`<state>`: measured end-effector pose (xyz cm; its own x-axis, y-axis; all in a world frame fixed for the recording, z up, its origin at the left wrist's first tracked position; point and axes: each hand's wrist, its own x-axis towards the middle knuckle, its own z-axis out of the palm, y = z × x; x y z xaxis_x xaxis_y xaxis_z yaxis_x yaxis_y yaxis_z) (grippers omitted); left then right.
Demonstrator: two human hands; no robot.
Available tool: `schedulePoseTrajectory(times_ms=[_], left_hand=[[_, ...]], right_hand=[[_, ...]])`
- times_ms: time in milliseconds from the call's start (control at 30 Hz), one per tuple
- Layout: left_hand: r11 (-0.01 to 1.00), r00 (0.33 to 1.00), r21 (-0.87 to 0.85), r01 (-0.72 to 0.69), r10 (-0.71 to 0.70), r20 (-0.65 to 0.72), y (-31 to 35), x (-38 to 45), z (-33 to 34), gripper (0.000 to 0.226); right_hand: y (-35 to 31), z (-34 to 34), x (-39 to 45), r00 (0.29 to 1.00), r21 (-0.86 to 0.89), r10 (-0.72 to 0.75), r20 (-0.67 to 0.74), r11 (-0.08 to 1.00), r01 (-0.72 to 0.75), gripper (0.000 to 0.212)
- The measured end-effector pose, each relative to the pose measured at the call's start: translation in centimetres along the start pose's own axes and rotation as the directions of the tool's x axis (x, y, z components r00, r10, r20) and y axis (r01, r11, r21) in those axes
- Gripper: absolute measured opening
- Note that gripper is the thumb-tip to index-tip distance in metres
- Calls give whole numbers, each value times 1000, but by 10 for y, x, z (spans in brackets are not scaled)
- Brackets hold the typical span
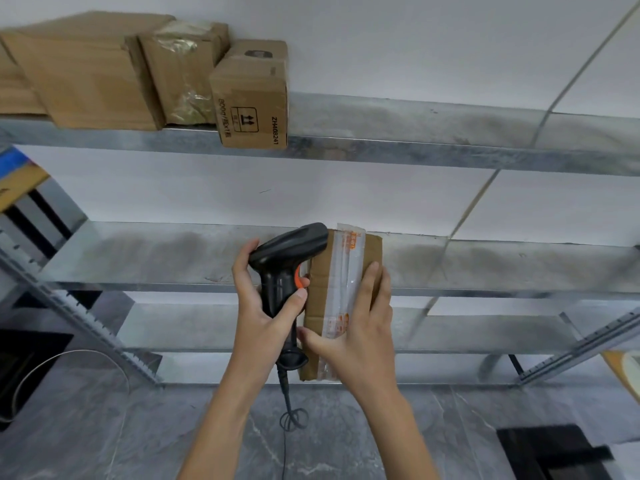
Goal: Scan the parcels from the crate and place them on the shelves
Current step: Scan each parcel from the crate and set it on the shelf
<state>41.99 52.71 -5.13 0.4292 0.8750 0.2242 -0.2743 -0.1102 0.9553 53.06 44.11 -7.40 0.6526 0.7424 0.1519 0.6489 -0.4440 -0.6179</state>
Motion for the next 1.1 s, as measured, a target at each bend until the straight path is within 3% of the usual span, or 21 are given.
schedulePoseTrajectory(times_ms=[167, 233, 333, 400, 533, 767, 1100], left_hand=[[995, 998, -75, 67, -67, 4, -8, -2, 5, 85], [994, 997, -86, 73, -72, 6, -6, -1, 4, 86], [999, 1000, -35, -3, 3, 6, 5, 3, -10, 85], [998, 998, 27, -61, 61, 4, 13, 5, -27, 87], [993, 997, 90, -81, 81, 10, 21, -1, -58, 88], [970, 991, 223, -93, 68, 114, 22, -10, -68, 94], [963, 991, 265, -49, 13, 135, 21, -11, -60, 93]], right_hand=[[3, 16, -3, 988, -49, 16, -152, 999, -23, 113], [8, 23, -6, 988, 2, -14, -154, 1000, 14, 103], [24, 24, -6, 989, 254, 3, -149, 966, 36, 89], [34, 18, -2, 982, 466, 56, -180, 884, 35, 84], [39, 8, 6, 956, 614, 107, -274, 785, 88, 83], [26, 11, 4, 948, 640, 58, -314, 750, 166, 82], [24, 8, 1, 944, 618, 18, -329, 760, 201, 81]])
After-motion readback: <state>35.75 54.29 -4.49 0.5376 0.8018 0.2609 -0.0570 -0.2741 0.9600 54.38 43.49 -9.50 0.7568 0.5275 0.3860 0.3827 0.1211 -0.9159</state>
